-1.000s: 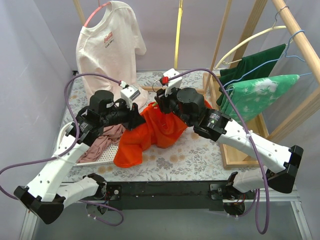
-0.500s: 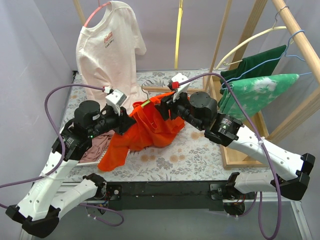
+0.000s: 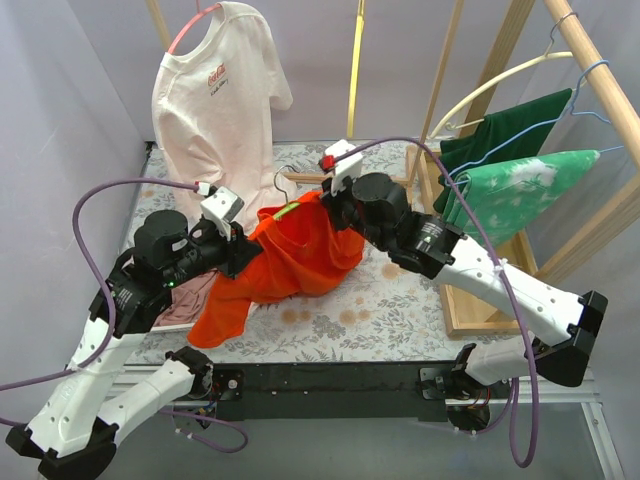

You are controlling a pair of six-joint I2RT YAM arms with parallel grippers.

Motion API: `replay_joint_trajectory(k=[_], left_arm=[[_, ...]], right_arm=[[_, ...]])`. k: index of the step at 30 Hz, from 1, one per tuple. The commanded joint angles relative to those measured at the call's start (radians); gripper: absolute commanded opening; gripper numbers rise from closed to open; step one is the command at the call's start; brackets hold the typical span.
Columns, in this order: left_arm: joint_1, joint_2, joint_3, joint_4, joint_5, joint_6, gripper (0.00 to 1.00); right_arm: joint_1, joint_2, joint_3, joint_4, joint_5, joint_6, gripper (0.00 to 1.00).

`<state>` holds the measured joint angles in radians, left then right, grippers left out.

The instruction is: Place the t-shirt on the hanger

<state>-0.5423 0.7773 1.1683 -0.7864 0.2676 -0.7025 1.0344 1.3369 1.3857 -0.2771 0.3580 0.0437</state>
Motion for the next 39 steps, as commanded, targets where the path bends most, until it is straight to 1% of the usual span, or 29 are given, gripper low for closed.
replay_joint_trajectory(k=[1, 3, 5, 6, 7, 8, 10, 11, 13, 14, 15, 16, 17, 21, 24, 25, 29, 31, 35, 37, 39], left_arm=[[0.002, -0.036, 0.054, 0.016, -0.034, 0.031, 0.00], [0.002, -0.047, 0.056, 0.018, -0.044, 0.037, 0.00], [0.002, -0.055, 0.065, 0.035, -0.051, 0.031, 0.00], [0.002, -0.064, 0.076, 0.044, -0.041, 0.031, 0.00], [0.002, -0.065, 0.085, 0.064, -0.039, 0.025, 0.00], [0.002, -0.069, 0.096, 0.073, -0.042, 0.021, 0.00], [0.002, -0.058, 0.146, 0.072, -0.076, 0.029, 0.00], [0.002, -0.052, 0.166, 0.066, -0.103, 0.032, 0.00], [0.002, -0.026, 0.238, 0.032, -0.181, 0.043, 0.00], [0.002, -0.018, 0.264, 0.018, -0.209, 0.044, 0.00], [0.001, -0.010, 0.284, 0.006, -0.244, 0.044, 0.00], [0.002, 0.005, 0.327, -0.023, -0.310, 0.044, 0.00], [0.002, 0.013, 0.343, -0.039, -0.347, 0.046, 0.00], [0.002, 0.069, 0.399, -0.086, -0.471, 0.041, 0.00], [0.002, 0.126, 0.441, -0.082, -0.545, 0.055, 0.00], [0.002, 0.143, 0.455, -0.080, -0.557, 0.057, 0.00], [0.002, 0.253, 0.534, -0.031, -0.574, 0.077, 0.00], [0.002, 0.347, 0.597, -0.019, -0.591, 0.098, 0.00], [0.002, 0.479, 0.703, 0.033, -0.636, 0.150, 0.00], [0.002, 0.535, 0.747, 0.093, -0.660, 0.187, 0.00], [0.002, 0.586, 0.800, 0.102, -0.644, 0.221, 0.00]], right_arm=[[-0.039, -0.053, 0.174, -0.014, 0.252, -0.031, 0.01], [-0.045, -0.053, 0.194, -0.017, 0.260, -0.041, 0.01], [-0.045, -0.036, 0.213, -0.031, 0.228, -0.041, 0.01], [-0.045, -0.032, 0.211, -0.030, 0.185, -0.041, 0.02], [-0.046, -0.018, 0.213, -0.034, 0.171, -0.033, 0.06], [-0.046, -0.013, 0.214, -0.040, 0.155, -0.028, 0.15], [-0.046, -0.007, 0.210, -0.039, 0.116, -0.013, 0.24], [-0.045, -0.010, 0.208, -0.039, 0.105, -0.013, 0.37], [-0.046, -0.027, 0.205, -0.027, 0.053, -0.018, 0.48], [-0.045, -0.039, 0.182, -0.016, 0.033, -0.018, 0.58], [-0.045, -0.051, 0.165, -0.002, 0.000, -0.016, 0.62], [-0.045, -0.076, 0.148, 0.019, -0.013, -0.013, 0.64], [-0.045, -0.088, 0.132, 0.029, -0.020, -0.010, 0.68], [-0.045, -0.139, 0.003, 0.062, -0.011, 0.027, 0.72], [-0.045, -0.176, -0.057, 0.087, -0.031, 0.067, 0.72], [-0.046, -0.195, -0.101, 0.093, -0.028, 0.076, 0.72], [-0.046, -0.229, -0.180, 0.102, -0.005, 0.110, 0.73], [-0.045, -0.239, -0.218, 0.104, -0.019, 0.130, 0.73], [-0.045, -0.246, -0.276, 0.104, -0.051, 0.174, 0.73], [-0.043, -0.255, -0.292, 0.104, -0.067, 0.191, 0.73], [-0.045, -0.258, -0.307, 0.099, -0.068, 0.196, 0.73]])
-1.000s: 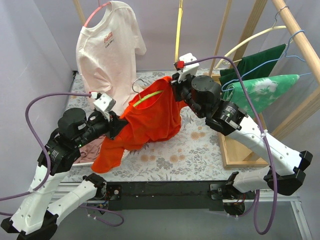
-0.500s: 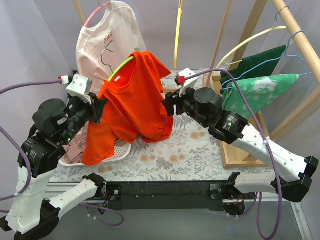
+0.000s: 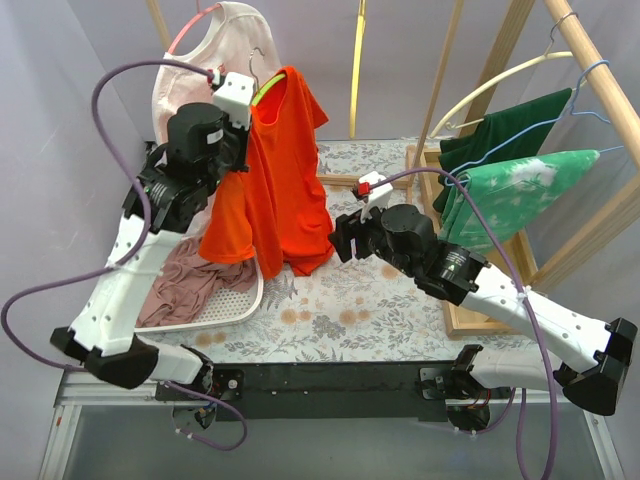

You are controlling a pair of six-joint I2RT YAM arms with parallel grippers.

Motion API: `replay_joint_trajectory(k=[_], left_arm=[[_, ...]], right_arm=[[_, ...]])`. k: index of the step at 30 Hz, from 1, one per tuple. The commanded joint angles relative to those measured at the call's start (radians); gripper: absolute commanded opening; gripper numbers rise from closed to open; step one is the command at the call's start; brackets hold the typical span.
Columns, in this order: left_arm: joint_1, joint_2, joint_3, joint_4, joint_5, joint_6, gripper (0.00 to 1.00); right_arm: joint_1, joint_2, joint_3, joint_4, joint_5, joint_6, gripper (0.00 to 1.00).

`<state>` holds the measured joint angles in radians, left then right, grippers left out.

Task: Place the t-shirt on the hanger
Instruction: Place the T-shirt on the hanger, then place the hanger at the clothesline.

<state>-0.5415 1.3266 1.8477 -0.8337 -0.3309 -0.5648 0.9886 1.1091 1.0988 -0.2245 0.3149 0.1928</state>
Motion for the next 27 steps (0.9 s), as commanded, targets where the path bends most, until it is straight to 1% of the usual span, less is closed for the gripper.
replay_joint_trajectory(k=[1, 4, 5, 8, 11, 19, 27], left_arm=[[0.002, 0.092, 0.186, 0.143, -0.030, 0.092, 0.00], [0.011, 0.161, 0.258, 0.146, -0.016, 0.121, 0.00], [0.023, 0.198, 0.306, 0.145, 0.009, 0.126, 0.00], [0.058, 0.255, 0.379, 0.166, 0.042, 0.138, 0.00], [0.089, 0.281, 0.444, 0.191, 0.081, 0.138, 0.00], [0.127, 0.335, 0.484, 0.280, 0.113, 0.186, 0.00], [0.169, 0.387, 0.521, 0.334, 0.154, 0.180, 0.00]], right_arm=[[0.002, -0.037, -0.022, 0.044, -0.023, 0.045, 0.73], [0.002, -0.051, -0.024, 0.037, -0.016, 0.043, 0.73], [0.002, -0.052, -0.022, 0.033, -0.016, 0.040, 0.73], [0.001, -0.063, -0.022, 0.030, -0.025, 0.049, 0.73], [0.002, -0.072, -0.033, 0.030, -0.039, 0.057, 0.73], [0.004, -0.078, -0.036, 0.022, -0.046, 0.059, 0.73], [0.005, -0.074, -0.025, 0.016, -0.060, 0.062, 0.72]])
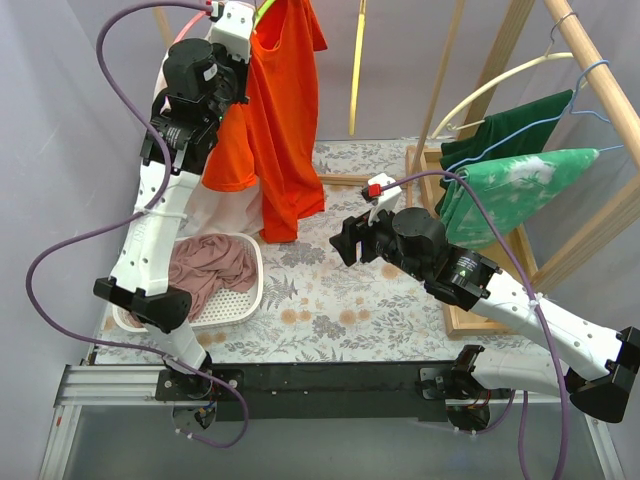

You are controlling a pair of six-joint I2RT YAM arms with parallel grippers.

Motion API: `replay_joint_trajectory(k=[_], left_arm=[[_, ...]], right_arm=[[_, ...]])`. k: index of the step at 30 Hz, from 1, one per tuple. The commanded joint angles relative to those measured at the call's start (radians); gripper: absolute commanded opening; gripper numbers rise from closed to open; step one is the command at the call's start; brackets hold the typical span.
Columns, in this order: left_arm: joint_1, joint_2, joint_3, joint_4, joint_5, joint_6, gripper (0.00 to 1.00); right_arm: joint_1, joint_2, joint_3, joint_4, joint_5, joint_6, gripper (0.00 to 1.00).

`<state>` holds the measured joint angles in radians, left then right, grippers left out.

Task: Place the t-shirt on the hanger
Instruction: Place the hanger at the clothesline.

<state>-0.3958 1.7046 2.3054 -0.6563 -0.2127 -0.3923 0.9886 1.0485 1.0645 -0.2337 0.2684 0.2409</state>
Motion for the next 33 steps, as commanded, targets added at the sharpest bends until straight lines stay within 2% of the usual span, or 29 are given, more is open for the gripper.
replay_joint_trajectory(k=[1, 18, 33], left_arm=[[0.028, 0.013, 0.065, 0.162, 0.042, 0.004, 0.00], [0.097, 0.087, 0.092, 0.227, 0.151, -0.056, 0.00], [0.112, 0.158, 0.106, 0.201, 0.240, -0.082, 0.00]], right_arm=[[0.005, -0.013, 0.009, 0.025, -0.015, 0.012, 0.72], [0.010, 0.004, 0.014, 0.022, -0.034, 0.029, 0.72], [0.012, 0.008, 0.018, 0.017, -0.038, 0.038, 0.71]])
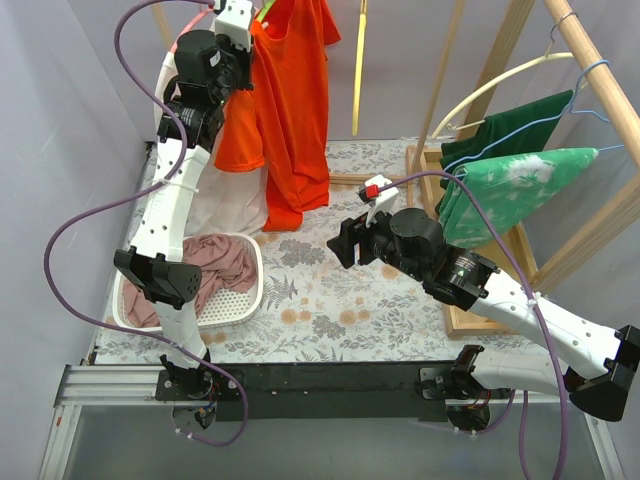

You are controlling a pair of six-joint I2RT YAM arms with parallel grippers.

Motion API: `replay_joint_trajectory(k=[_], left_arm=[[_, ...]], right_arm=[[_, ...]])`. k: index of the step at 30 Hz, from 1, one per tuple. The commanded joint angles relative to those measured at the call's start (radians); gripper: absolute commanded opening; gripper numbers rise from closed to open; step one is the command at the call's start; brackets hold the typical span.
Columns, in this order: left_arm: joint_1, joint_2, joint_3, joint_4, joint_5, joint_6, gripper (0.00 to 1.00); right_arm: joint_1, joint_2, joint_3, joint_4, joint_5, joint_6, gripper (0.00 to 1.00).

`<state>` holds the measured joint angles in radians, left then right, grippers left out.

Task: Place the t-shirt on the hanger
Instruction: Place the hanger at the clothesline.

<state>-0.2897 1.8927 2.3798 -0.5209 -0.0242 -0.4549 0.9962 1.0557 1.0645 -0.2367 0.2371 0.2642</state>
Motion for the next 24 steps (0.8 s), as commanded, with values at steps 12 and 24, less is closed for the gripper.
replay_joint_trajectory(k=[12, 24], left_arm=[[0.012, -0.080, -0.034, 0.064, 0.079, -0.030, 0.04], [0.021, -0.093, -0.042, 0.124, 0.076, -0.047, 0.17]], right_arm=[[0.007, 0.010, 0.017, 0.027, -0.009, 0.017, 0.71], [0.007, 0.007, 0.012, 0.027, 0.001, 0.017, 0.71]])
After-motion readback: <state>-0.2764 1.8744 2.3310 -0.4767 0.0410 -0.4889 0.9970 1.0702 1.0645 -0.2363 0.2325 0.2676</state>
